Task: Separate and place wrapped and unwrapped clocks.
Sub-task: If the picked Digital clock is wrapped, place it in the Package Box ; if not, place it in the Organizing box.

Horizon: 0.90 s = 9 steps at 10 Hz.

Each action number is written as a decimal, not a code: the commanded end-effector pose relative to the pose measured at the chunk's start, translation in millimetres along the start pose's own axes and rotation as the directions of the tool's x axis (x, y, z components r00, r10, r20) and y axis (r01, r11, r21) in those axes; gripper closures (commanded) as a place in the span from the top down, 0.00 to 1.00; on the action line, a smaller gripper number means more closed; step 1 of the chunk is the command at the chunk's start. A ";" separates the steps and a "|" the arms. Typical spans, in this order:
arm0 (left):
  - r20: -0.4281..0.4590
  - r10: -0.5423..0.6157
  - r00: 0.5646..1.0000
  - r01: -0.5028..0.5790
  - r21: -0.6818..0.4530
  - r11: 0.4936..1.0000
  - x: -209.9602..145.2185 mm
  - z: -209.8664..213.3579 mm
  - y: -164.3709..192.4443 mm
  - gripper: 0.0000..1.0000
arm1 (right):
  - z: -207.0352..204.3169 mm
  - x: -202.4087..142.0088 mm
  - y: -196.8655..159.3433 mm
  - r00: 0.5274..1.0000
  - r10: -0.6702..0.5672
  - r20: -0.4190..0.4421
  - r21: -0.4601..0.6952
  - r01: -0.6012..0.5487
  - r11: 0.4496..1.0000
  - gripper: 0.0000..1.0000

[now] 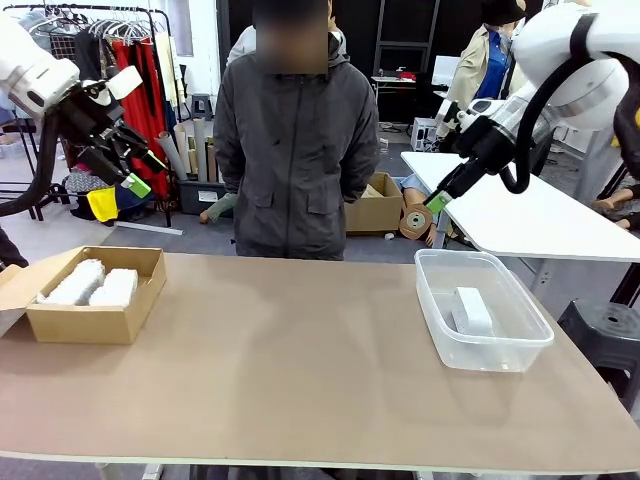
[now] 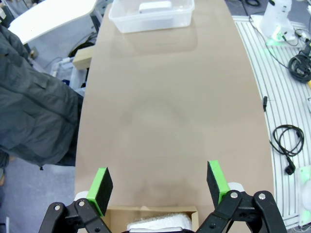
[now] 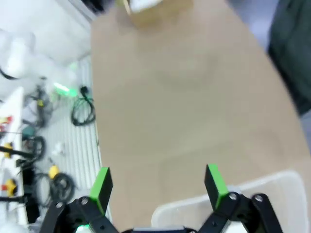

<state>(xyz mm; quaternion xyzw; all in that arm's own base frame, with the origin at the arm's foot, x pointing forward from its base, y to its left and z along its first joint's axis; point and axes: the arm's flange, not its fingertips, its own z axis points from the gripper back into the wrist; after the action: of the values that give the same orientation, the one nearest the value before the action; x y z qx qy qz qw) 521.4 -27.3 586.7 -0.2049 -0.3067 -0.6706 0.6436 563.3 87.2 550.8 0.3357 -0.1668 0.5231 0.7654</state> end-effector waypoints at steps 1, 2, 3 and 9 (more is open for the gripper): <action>-0.006 -0.016 1.000 0.016 -0.007 1.000 -2.0 2.2 -2.4 1.00 | 17.5 -9.9 -13.6 0.995 0.081 0.057 0.071 -0.085 0.994 1.00; -0.006 -0.016 1.000 0.016 -0.007 1.000 -2.0 2.2 -2.4 1.00 | 28.9 -14.8 -11.7 0.984 0.149 0.094 0.069 -0.156 0.985 1.00; -0.006 -0.016 1.000 0.016 -0.007 1.000 -2.0 2.2 -2.4 1.00 | 35.8 -18.0 -8.0 0.969 0.224 0.104 0.050 -0.230 0.972 1.00; -0.006 -0.016 1.000 0.016 -0.007 1.000 -2.0 2.2 -2.4 1.00 | 15.3 -31.1 17.0 0.902 0.428 0.052 -0.178 -0.413 0.893 1.00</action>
<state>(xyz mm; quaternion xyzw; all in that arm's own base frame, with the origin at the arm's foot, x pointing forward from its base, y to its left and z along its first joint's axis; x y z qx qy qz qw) 521.4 -27.3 586.7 -0.2049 -0.3067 -0.6706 0.6436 550.8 51.6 559.7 0.2705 -0.2862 0.6460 0.6539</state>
